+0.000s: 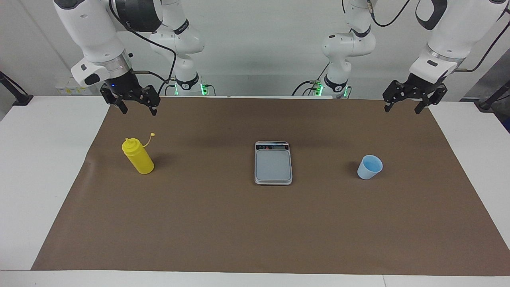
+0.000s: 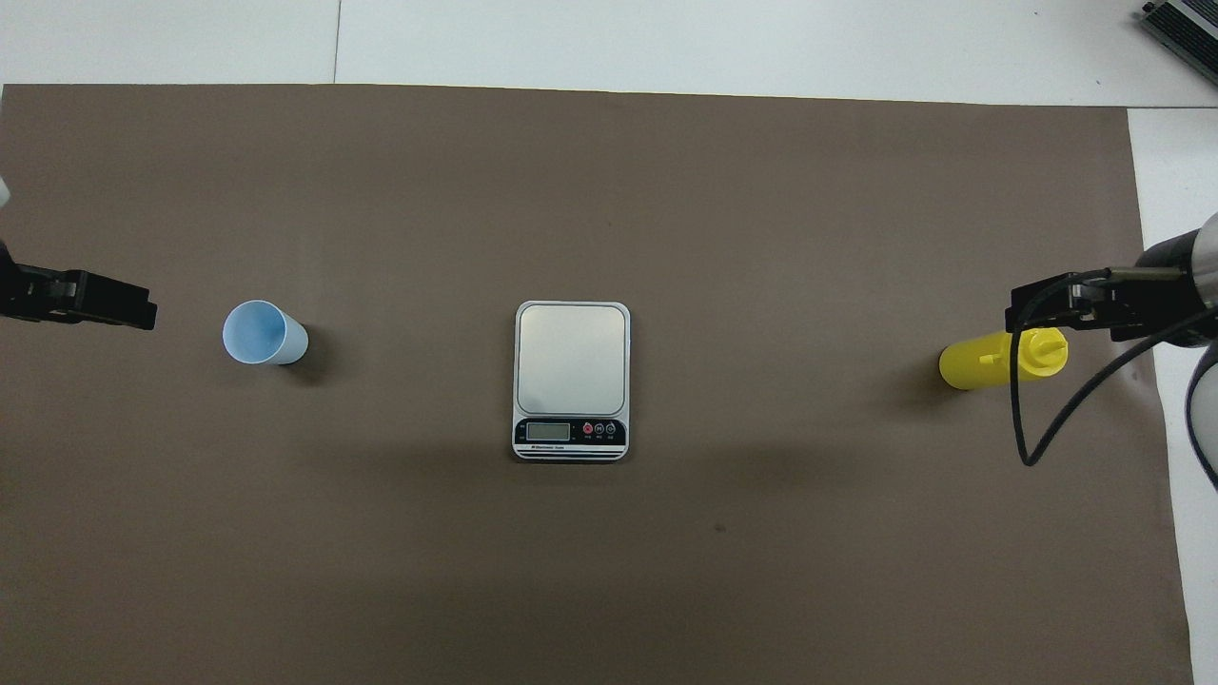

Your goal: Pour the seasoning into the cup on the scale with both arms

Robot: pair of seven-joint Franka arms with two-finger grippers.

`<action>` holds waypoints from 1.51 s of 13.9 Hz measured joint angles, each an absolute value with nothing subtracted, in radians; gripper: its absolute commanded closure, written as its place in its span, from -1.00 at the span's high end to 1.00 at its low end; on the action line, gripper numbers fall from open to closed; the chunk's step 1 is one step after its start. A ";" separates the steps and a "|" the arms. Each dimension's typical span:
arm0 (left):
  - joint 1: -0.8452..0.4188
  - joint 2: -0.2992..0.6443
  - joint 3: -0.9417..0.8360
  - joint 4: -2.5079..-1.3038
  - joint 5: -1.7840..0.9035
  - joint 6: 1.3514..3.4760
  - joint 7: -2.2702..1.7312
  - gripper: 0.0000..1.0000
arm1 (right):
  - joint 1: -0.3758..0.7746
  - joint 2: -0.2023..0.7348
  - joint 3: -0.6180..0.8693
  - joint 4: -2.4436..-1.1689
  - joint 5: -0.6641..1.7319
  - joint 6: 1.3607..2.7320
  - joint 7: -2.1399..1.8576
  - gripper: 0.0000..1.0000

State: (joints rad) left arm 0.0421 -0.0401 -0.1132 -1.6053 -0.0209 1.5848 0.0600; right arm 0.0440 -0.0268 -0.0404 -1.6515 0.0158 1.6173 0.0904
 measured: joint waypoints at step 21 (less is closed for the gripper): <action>0.044 0.051 -0.116 -1.773 -0.022 1.868 0.014 1.00 | 0.044 -0.027 -0.040 -1.652 0.016 1.617 0.090 1.00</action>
